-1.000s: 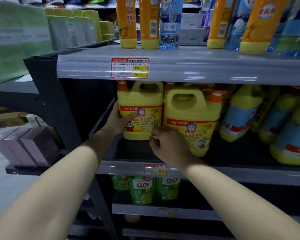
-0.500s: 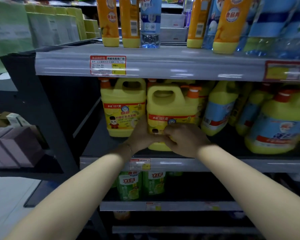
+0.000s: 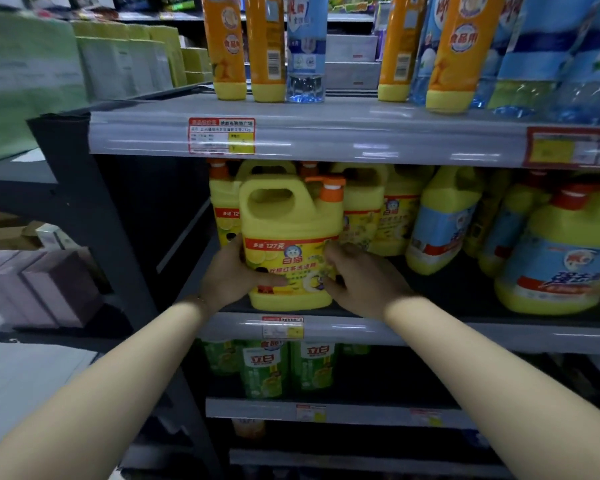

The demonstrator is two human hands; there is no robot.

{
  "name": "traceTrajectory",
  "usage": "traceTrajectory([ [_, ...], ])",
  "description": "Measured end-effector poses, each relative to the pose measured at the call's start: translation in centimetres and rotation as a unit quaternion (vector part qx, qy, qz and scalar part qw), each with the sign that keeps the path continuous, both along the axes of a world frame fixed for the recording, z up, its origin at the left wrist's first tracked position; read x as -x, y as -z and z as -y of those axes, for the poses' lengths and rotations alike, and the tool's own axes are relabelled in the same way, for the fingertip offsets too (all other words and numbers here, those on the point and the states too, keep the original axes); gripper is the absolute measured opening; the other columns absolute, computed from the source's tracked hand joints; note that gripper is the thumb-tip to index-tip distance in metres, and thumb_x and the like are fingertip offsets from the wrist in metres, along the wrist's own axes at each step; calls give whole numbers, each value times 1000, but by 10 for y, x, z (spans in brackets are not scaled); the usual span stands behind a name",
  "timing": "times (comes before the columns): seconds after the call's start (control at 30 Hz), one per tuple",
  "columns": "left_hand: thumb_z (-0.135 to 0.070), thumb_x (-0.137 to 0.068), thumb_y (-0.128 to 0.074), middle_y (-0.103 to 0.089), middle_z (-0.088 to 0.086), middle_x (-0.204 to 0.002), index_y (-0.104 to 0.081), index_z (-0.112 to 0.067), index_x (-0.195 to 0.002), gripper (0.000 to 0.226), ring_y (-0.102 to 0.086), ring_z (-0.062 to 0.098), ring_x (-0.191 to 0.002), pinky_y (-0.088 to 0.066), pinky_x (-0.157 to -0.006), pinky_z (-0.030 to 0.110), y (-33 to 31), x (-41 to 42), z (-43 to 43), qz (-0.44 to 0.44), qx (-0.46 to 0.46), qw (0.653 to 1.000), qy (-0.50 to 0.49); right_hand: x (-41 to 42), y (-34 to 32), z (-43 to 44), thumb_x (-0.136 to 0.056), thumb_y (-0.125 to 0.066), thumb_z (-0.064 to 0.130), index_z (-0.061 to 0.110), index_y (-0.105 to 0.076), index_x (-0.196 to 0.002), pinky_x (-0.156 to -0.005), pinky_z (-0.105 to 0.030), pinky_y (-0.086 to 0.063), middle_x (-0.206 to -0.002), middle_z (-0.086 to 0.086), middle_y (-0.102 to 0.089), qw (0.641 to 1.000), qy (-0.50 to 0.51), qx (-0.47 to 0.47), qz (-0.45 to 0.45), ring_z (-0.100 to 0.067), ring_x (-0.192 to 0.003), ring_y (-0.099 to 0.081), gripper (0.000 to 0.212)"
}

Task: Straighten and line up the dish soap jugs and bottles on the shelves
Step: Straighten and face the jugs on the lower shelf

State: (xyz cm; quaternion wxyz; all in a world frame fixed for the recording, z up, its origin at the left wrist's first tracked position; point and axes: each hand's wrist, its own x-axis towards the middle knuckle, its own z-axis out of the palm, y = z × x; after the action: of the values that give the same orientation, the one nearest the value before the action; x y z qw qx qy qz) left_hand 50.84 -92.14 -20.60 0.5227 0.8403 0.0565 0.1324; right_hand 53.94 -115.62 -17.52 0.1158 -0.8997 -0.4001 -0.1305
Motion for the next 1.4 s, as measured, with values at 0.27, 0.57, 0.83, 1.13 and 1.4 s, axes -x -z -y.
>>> traceTrajectory([
  [0.27,-25,-48,-94,-69,3,-111,-64,-20,-109,68,-67,15,-101,-58,-82,36,-1,26,-54,35,25,997,-61,9,14,-58,-93,-52,26,19,-31,-137,-71,-33,-47,-136,-10,-37,997,-64,-6,-31,-30,-95,-55,50],
  [0.57,-6,-58,-90,-69,-1,-109,-60,-17,-112,63,-67,7,-98,-56,-77,27,-1,16,-59,49,29,997,-60,4,20,-81,-90,-59,22,13,-34,-128,-69,-28,-42,-119,-7,-47,992,-20,-103,-72,-25,-96,-57,46],
  [0.83,-5,-57,-89,-66,-5,-113,-51,-27,-117,74,-63,11,-106,-55,-85,36,3,15,-64,34,92,995,-31,-23,10,-106,-63,-88,27,17,-39,-134,-89,-27,-41,-128,1,-56,852,36,-364,-375,-14,-114,-53,87],
  [1.13,3,-56,-88,-61,3,-122,-40,-24,-129,92,-60,17,-113,-52,-94,45,-1,6,-79,5,118,993,18,-30,18,-126,-57,-91,19,24,-51,-117,-82,-28,-47,-107,7,-62,835,13,-391,-387,-9,-98,-58,73],
  [1.4,2,-52,-89,-60,6,-126,-37,-25,-136,102,-59,23,-117,-49,-97,53,-1,-9,-99,-21,134,991,2,-43,19,-146,-58,-91,24,21,-48,-126,-83,-30,-48,-113,7,-62,831,18,-387,-399,-11,-102,-59,80],
])
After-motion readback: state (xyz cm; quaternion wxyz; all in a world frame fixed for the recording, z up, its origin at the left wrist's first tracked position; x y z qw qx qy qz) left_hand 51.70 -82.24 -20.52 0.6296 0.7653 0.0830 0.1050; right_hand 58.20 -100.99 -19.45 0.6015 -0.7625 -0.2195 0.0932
